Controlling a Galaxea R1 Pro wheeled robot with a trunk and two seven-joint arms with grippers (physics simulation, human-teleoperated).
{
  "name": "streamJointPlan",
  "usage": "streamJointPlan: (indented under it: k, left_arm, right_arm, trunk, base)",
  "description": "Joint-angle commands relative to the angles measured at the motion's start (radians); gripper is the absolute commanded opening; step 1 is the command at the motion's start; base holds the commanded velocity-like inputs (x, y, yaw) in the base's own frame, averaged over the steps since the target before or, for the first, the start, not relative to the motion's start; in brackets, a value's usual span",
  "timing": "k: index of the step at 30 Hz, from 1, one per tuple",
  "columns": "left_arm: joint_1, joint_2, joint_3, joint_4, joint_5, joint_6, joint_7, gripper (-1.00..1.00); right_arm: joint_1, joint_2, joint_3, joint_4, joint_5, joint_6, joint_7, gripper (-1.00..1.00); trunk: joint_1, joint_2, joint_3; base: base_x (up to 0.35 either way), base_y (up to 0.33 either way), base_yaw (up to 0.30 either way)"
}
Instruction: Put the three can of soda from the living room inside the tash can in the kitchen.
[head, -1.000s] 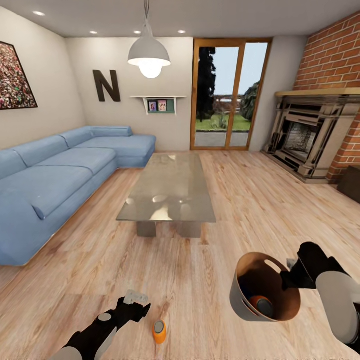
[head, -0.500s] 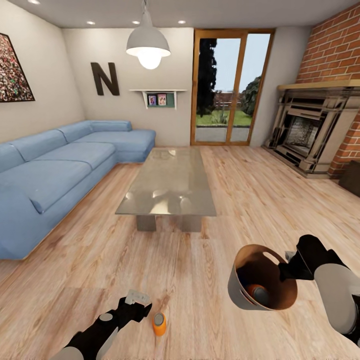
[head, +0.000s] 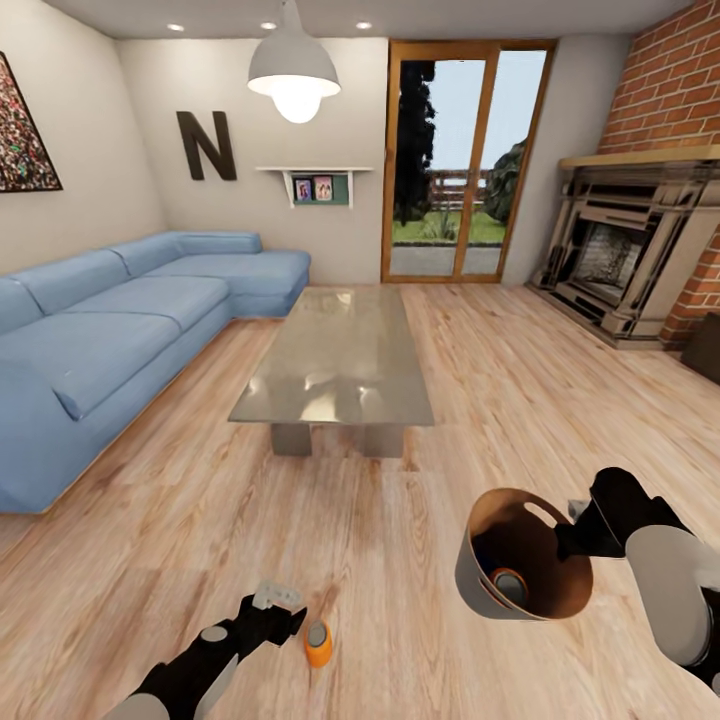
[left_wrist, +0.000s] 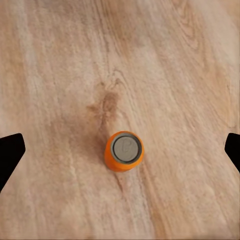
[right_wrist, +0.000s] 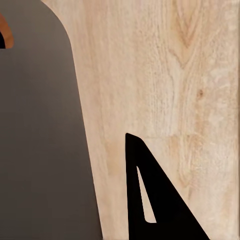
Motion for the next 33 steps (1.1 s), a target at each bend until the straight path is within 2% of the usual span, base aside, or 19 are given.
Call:
streamJointPlan:
  k: [1,13,17,19,21,24,28,30,33]
  left_arm:
    - [0.000,0.000,0.000,0.000,0.000,0.001,0.000,1.00]
    - [0.000,-0.001,0.000,0.000,0.001,0.004,-0.001,1.00]
    - [0.000,-0.002,0.000,-0.004,0.005,0.003,0.001,1.00]
    - [0.000,-0.006,0.000,-0.003,0.005,0.005,0.005,1.00]
    - [0.000,-0.022,0.000,-0.001,0.003,0.007,0.008,1.00]
    - [0.000,-0.033,0.000,0.001,0.001,0.009,0.007,1.00]
    - [0.000,-0.040,0.000,0.002,0.000,0.049,0.002,1.00]
    - [0.000,-0.041,0.001,0.002,0.003,0.107,0.005,1.00]
    - [0.000,-0.041,0.002,0.001,0.007,0.146,0.011,1.00]
  right_arm:
    - [-0.001,0.000,-0.003,0.000,-0.021,0.005,-0.001,-1.00]
    - [0.000,0.002,0.000,0.000,-0.021,0.001,-0.006,-1.00]
    - [0.000,0.002,0.000,0.000,-0.021,0.000,-0.006,-1.00]
    - [0.000,0.002,0.000,0.000,-0.021,0.000,-0.006,-1.00]
    - [0.001,0.002,0.000,0.000,-0.021,0.000,-0.007,-1.00]
    - [0.000,0.002,-0.001,0.000,-0.021,0.000,-0.007,-1.00]
    - [0.000,0.003,-0.001,-0.001,-0.020,0.000,-0.008,-1.00]
    - [-0.001,0.003,-0.001,-0.005,-0.020,0.001,-0.008,-1.00]
    - [-0.002,0.004,-0.001,-0.035,-0.021,0.006,-0.007,-1.00]
  trunk:
    - [0.000,0.000,-0.001]
    - [0.000,0.000,-0.003]
    - [0.000,0.000,-0.003]
    - [0.004,-0.007,-0.006]
    - [0.011,-0.021,-0.012]
    - [0.023,-0.042,-0.022]
    - [0.038,-0.070,-0.034]
    - [0.046,-0.084,-0.040]
    - [0.057,-0.105,-0.050]
  base:
    - [0.244,-0.013,0.000]
    - [0.311,-0.068,0.000]
    - [0.156,-0.059,0.000]
    - [0.048,-0.018,0.000]
    - [0.022,-0.008,0.000]
    - [0.011,-0.004,0.000]
    - [0.002,-0.001,0.000]
    - [0.000,0.000,0.000]
    - [0.000,0.000,0.000]
